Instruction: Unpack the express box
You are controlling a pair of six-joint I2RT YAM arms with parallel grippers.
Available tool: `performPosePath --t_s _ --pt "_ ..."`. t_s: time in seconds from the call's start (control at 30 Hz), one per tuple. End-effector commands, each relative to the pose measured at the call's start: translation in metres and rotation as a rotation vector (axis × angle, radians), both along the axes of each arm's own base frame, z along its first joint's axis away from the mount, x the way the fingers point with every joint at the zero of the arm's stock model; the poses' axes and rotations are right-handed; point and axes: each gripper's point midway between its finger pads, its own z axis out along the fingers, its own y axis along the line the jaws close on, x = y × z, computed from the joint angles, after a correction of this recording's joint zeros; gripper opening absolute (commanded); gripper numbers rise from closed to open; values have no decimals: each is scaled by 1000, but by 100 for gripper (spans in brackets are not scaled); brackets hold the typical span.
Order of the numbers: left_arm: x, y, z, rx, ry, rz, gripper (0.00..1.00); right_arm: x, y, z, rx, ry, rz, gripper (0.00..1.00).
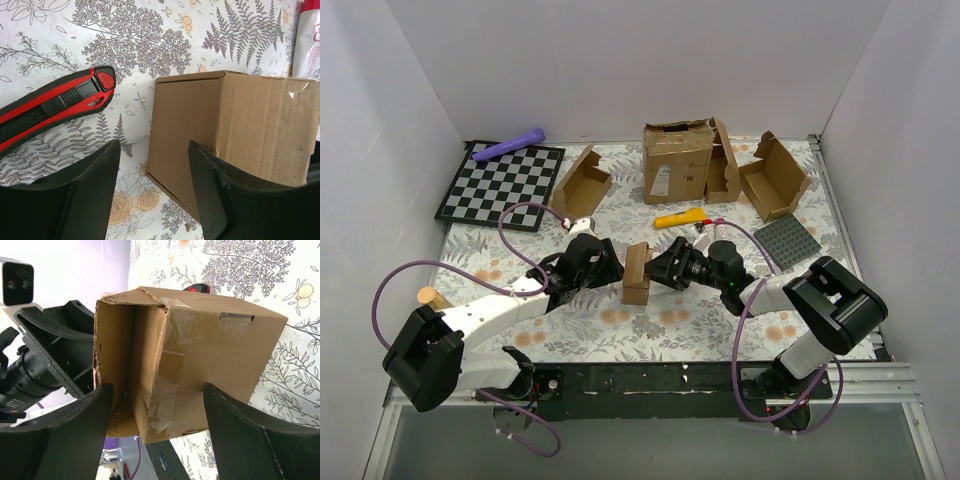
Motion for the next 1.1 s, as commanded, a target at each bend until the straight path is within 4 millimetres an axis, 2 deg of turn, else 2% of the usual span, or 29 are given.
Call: performPosePath --t_s 0.0,0.3,0.53,0.9,1.07 --pt "-1 -7 11 -35 -29 -34 56 0 6 9 23 -45 24 79" --pt "8 6 21 12 -64 29 65 -2 -4 -9 -62 -33 7 72" --pt "18 13 40 47 -114 65 78 0 -6 -19 -110 -38 6 72" --pt "31 -6 95 40 -176 -16 86 -1 -11 -36 -179 -26 4 70" --pt "28 -23 105 46 -137 -114 86 -1 -13 -42 -196 -21 -1 69"
